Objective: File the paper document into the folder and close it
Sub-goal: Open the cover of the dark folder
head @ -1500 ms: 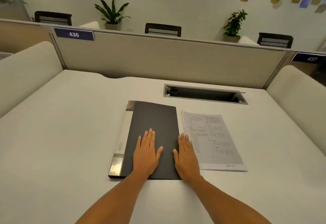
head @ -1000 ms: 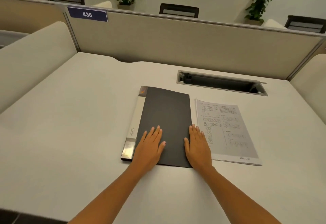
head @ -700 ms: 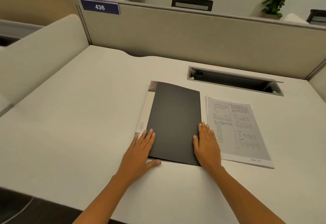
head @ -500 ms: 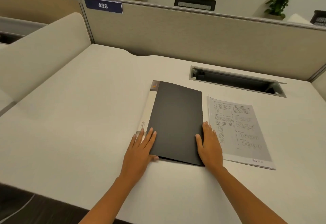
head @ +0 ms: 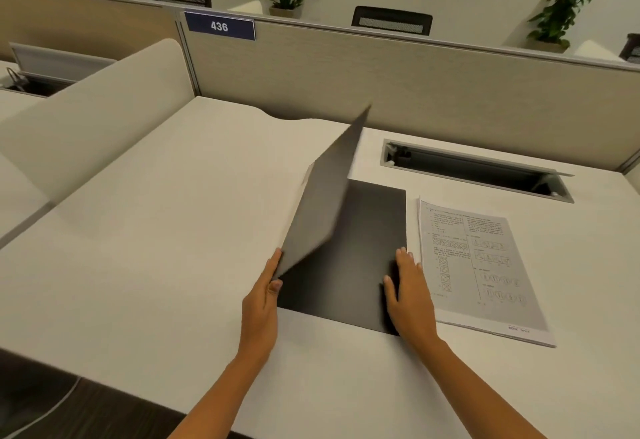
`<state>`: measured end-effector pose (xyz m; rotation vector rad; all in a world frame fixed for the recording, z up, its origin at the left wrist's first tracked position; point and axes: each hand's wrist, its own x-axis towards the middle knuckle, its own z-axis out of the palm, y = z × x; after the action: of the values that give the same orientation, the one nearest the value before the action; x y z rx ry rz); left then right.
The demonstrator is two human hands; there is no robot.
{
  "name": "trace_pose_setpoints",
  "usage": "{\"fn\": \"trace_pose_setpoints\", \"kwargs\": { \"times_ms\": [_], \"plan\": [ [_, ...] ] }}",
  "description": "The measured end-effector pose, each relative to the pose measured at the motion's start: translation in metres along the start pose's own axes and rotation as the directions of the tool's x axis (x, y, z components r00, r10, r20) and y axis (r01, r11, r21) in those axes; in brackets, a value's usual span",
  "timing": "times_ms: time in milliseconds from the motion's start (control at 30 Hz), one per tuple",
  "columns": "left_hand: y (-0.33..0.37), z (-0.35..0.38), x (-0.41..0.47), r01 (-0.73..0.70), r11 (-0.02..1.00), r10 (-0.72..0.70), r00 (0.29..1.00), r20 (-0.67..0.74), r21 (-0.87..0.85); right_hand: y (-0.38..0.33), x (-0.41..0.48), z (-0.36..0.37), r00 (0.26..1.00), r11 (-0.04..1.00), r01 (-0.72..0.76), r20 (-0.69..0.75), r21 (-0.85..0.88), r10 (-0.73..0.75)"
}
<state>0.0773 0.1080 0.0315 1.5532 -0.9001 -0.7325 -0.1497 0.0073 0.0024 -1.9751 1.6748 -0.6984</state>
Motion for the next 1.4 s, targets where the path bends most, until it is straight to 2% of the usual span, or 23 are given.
{"fn": "trace_pose_setpoints", "kwargs": {
  "times_ms": [100,300,433,600,733,833,967,1167,1300,1400],
  "plan": [
    [0.007,-0.006,0.002,0.200,0.980,-0.198,0.965,-0.174,-0.006,-0.011,-0.002,0.011,0.998,0.997,0.059,0.040,-0.053,-0.057],
    [0.002,-0.027,0.013,0.294,0.956,-0.286,0.918,-0.275,-0.010,-0.015,-0.008,0.026,0.996,0.991,0.069,0.065,-0.114,-0.062],
    [-0.006,-0.043,0.021,0.319,0.948,-0.308,0.910,-0.276,-0.006,-0.012,-0.008,0.027,0.996,0.989,0.053,0.083,-0.137,-0.042],
    [-0.014,-0.066,0.027,0.434,0.889,-0.453,0.878,-0.155,-0.144,-0.012,-0.008,0.027,0.995,0.985,0.070,0.080,-0.158,-0.058],
    [-0.019,-0.076,0.033,0.513,0.851,-0.491,0.854,-0.174,0.116,-0.011,-0.009,0.026,0.994,0.983,0.081,0.092,-0.163,-0.066],
    [-0.015,-0.077,0.036,0.566,0.793,-0.547,0.824,-0.147,0.224,-0.011,-0.008,0.026,0.993,0.982,0.083,0.091,-0.168,-0.068],
    [-0.006,-0.073,0.038,0.424,0.836,-0.381,0.905,-0.187,0.349,-0.014,-0.005,0.028,0.992,0.983,0.088,0.101,-0.161,-0.072],
    [0.011,-0.038,0.053,0.154,0.972,-0.141,0.986,-0.087,0.178,-0.035,0.015,0.035,0.985,0.974,0.140,0.121,-0.178,-0.120],
    [0.006,-0.014,0.077,-0.040,0.929,0.057,0.998,-0.035,0.368,-0.051,0.036,0.044,0.977,0.963,0.178,0.155,-0.201,-0.149],
    [0.000,0.001,0.102,-0.101,0.894,0.099,0.995,0.027,0.436,-0.058,0.049,0.050,0.969,0.951,0.211,0.176,-0.224,-0.173]
  ]
}}
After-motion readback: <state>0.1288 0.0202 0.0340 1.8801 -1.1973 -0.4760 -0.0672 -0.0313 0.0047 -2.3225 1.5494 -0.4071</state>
